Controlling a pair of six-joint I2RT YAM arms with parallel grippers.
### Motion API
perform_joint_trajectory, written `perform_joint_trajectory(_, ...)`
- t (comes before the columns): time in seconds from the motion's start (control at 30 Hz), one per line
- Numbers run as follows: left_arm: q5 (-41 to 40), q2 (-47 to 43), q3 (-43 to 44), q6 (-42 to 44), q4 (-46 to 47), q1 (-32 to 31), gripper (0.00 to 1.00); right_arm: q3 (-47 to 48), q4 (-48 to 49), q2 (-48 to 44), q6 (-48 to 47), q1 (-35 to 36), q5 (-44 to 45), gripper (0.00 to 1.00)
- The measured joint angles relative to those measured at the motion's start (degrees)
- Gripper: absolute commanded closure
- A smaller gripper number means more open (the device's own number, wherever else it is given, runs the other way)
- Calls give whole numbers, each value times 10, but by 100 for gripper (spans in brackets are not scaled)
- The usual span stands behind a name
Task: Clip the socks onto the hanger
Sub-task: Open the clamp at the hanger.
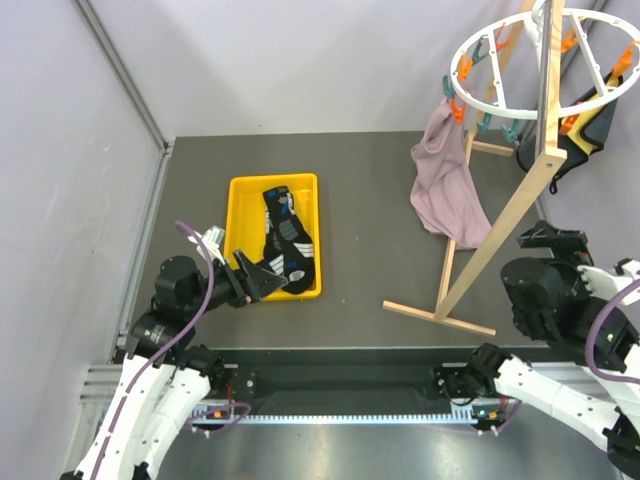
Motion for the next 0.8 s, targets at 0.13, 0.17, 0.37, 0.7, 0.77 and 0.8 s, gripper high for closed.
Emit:
perform_joint_trajectory(0.13,0,0,1,0,0,0,19,48,-6,22,-63,1,4,6)
perform_joint_trajectory(0.17,0,0,1,0,0,0,19,59,-8,27,-84,2,5,6)
perform_joint_trajectory(0.37,3,1,1,-5,7,0,19,80,7,29,-228,11,-48,4)
perform_joint_trajectory(0.7,7,12,1,-5,11,0,27,12,19,0,-298,13,-337,3)
perform_joint_trajectory(0.77,9,12,1,-5,12,0,33,12,-3,-19,-270,13,-338,4)
perform_joint_trajectory(0.8,10,12,1,-5,13,0,37,12,-14,-37,-255,13,-334,10)
